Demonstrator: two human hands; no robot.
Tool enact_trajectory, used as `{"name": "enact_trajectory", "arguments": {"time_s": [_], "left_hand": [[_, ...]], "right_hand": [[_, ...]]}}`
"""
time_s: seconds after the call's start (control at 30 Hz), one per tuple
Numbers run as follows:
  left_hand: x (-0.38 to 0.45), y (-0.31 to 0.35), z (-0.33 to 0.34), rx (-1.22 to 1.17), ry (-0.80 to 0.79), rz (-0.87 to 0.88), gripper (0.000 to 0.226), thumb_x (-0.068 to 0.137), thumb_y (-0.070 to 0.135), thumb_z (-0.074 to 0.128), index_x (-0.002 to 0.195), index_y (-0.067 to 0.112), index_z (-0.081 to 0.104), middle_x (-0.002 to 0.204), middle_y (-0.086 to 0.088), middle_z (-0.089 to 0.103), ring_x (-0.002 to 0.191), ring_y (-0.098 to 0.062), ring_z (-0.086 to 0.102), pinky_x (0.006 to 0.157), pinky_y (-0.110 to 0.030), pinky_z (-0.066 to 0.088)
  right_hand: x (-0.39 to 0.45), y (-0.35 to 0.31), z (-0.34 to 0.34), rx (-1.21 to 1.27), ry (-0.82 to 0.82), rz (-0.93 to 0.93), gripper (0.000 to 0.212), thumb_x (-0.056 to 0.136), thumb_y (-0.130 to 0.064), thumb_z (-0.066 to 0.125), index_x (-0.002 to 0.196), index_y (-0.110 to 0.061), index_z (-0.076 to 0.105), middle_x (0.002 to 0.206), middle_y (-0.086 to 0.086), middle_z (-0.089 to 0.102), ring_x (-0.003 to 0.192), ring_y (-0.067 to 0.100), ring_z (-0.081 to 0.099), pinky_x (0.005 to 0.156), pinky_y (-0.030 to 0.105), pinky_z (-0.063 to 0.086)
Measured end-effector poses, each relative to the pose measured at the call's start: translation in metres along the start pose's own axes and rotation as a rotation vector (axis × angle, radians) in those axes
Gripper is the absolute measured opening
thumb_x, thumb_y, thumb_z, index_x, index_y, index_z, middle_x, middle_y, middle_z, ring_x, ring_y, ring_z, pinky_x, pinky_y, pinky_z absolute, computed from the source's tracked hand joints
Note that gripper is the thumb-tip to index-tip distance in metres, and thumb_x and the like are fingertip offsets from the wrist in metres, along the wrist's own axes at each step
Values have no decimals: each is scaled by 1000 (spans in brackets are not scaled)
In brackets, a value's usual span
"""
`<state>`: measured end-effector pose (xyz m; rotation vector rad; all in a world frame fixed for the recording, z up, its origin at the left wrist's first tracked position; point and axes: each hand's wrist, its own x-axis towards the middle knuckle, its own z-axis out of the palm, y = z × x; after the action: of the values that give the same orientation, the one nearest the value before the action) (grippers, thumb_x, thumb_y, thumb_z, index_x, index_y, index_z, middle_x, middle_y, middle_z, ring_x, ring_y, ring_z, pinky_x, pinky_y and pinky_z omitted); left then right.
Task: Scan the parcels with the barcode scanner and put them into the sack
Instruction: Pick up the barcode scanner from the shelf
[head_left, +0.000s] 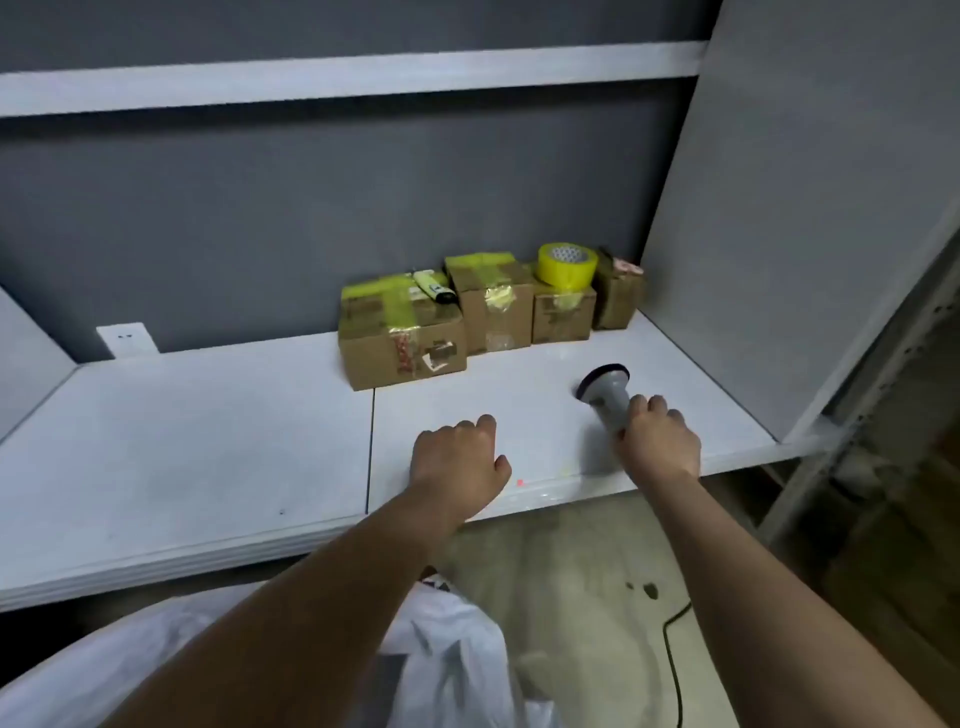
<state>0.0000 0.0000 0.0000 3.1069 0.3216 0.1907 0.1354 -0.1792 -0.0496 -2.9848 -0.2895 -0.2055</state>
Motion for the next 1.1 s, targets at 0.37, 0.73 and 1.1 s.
{"name": "enact_trajectory", "arguments": {"time_s": [0.37,0.73,1.1], "left_hand": [[16,2,39,11,14,46,30,96,39,44,112,16,53,106,-4,65,94,-24,64,81,-32,45],[-32,-13,-22,22,-12,-30,30,96,37,42,114,17,55,110,-3,64,98,-24,63,82,-32,43],[-182,-21,-174,14,61,-134,32,95,35,41,115,16,57,115,-5,64,105,-27,60,78,-31,36]], "right_hand": [[40,8,64,388,1,163,29,98,-13,43,123,3,45,113,26,59,101,44,56,75,44,42],[-11,4,-14,870,-13,338,43,88,-8,59,127,-5,42,114,19,57,88,35,59,75,42,48],[-154,-30,-219,1198,-57,211,32,97,-34,54,108,-4,53,77,9,52,64,19,51,51,27,36]]}}
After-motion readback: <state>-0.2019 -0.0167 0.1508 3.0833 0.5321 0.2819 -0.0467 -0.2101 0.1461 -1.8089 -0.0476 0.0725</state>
